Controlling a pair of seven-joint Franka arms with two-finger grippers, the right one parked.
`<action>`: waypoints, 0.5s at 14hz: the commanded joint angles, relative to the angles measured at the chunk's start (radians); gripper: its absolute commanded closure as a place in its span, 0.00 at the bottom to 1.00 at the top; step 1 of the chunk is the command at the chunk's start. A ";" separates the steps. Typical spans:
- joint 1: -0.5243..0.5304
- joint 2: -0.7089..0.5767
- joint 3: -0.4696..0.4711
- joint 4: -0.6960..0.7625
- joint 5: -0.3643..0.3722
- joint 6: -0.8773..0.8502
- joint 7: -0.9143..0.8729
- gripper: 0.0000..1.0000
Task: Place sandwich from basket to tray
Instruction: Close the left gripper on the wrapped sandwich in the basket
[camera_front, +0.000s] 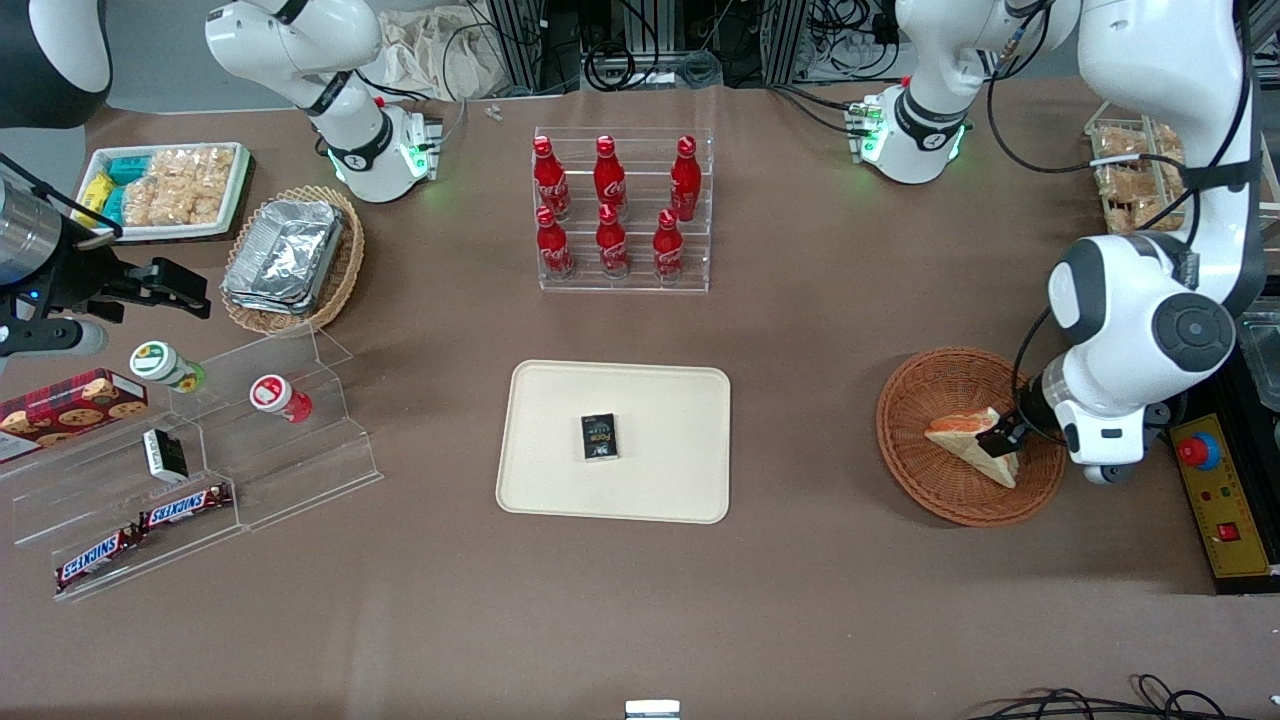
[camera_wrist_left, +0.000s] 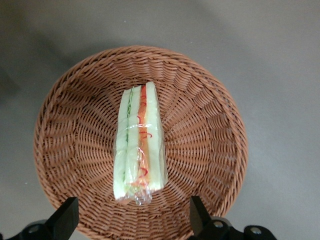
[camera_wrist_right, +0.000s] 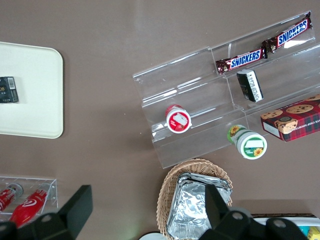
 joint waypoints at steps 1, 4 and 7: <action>-0.006 0.044 0.000 -0.005 -0.008 0.058 -0.072 0.00; -0.006 0.067 -0.001 -0.005 -0.009 0.085 -0.084 0.00; -0.006 0.081 -0.001 -0.006 -0.012 0.086 -0.086 0.00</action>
